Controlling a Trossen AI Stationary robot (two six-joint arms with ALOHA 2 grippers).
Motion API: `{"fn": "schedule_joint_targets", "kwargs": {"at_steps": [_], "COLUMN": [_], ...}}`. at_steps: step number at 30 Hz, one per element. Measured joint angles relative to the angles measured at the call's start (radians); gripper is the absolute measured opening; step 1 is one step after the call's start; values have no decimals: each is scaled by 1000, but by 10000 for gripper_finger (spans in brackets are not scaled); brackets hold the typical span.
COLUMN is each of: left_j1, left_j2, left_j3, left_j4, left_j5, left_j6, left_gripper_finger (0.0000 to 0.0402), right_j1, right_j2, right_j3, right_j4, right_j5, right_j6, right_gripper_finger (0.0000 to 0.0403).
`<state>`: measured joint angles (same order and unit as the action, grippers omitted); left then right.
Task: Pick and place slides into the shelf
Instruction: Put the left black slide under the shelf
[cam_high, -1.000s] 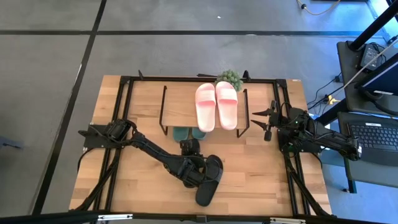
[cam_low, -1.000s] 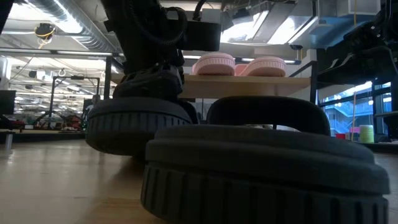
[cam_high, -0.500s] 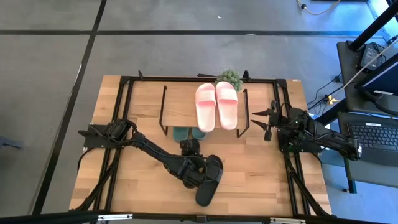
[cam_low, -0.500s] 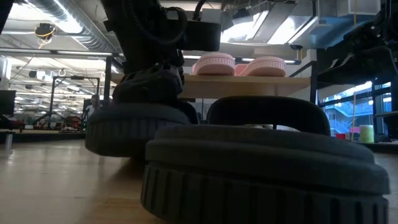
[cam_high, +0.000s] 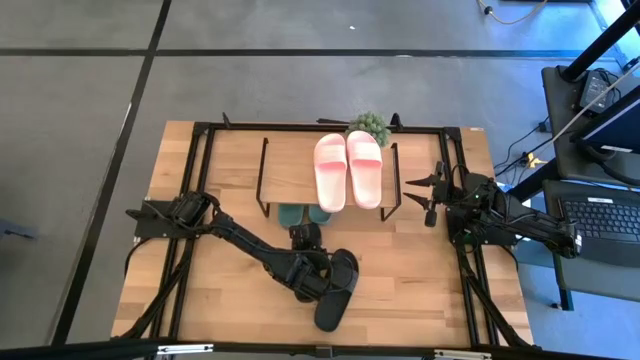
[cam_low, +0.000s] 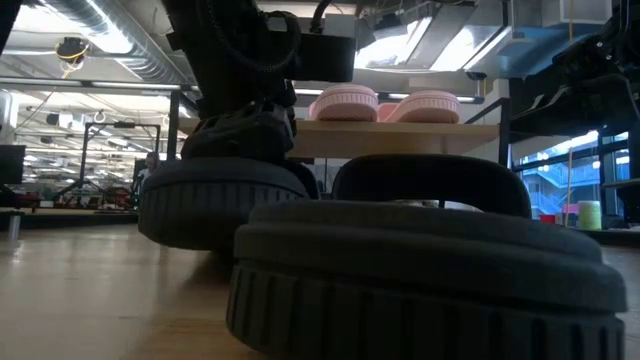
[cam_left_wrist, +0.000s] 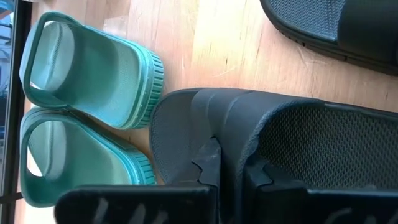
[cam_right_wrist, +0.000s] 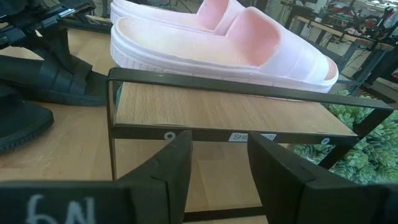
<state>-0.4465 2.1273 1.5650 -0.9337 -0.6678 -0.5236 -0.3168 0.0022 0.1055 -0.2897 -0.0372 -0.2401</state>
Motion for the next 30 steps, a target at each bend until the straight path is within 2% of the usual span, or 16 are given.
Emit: {"fn": "schedule_joint_targets", "kwargs": {"at_steps": [6,10,12,16,19,23,30], "left_j1": [-8,-41,-58,-75,-67,-29,42], "left_j2": [-5,-20,-24,-24,-24,-24,-24], "left_j3": [24,151,228,359,411,419,325], "left_j4": [-35,-162,-233,-273,-214,-97,195], "left_j5": [15,35,10,-63,-58,9,5], "left_j6": [1,2,15,94,149,224,436], "left_gripper_finger": [6,5,4,4,4,3,3], "right_j1": [0,0,0,0,0,0,0], "right_j2": [0,0,0,0,0,0,0], "right_j3": [0,0,0,0,0,0,0], "right_j4": [0,0,0,0,0,0,0], "right_j5": [0,0,0,0,0,0,0], "right_j6": [0,0,0,0,0,0,0], "right_gripper_finger": [157,157,157,157,157,157,157]}}
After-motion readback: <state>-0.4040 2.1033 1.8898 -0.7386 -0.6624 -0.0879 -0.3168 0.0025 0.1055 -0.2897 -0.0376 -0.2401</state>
